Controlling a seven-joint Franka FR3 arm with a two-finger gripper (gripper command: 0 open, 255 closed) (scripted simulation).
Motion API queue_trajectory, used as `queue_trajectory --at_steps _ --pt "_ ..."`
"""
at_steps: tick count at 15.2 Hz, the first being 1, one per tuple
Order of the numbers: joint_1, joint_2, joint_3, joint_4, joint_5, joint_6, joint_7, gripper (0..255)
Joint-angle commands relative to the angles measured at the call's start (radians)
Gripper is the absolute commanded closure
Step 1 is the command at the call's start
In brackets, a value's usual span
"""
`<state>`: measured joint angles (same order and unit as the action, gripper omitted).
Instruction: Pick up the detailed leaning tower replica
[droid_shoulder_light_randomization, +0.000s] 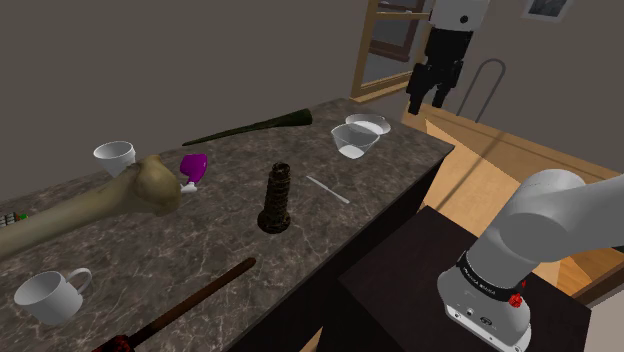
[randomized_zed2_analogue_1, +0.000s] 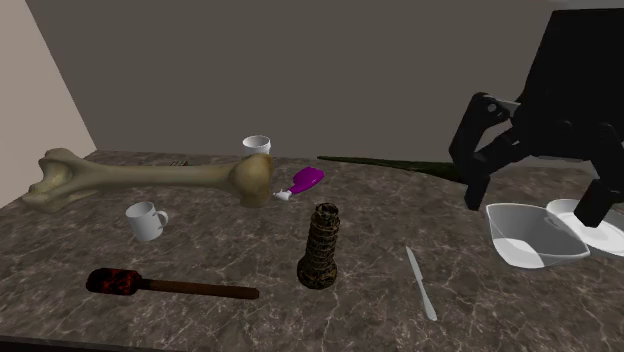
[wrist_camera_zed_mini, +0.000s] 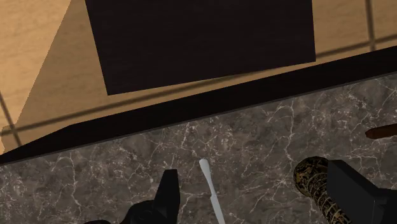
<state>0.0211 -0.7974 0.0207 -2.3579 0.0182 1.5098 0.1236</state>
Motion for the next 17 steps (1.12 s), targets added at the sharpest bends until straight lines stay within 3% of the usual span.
queue_trajectory --at_steps 1,9,17 --pt "0.000 0.000 0.000 0.000 0.000 0.000 0.000 0" --pt "0.033 0.157 0.093 -0.077 0.053 0.280 0.077 0" --pt "0.053 0.394 0.186 -0.061 0.063 0.548 0.159 0"
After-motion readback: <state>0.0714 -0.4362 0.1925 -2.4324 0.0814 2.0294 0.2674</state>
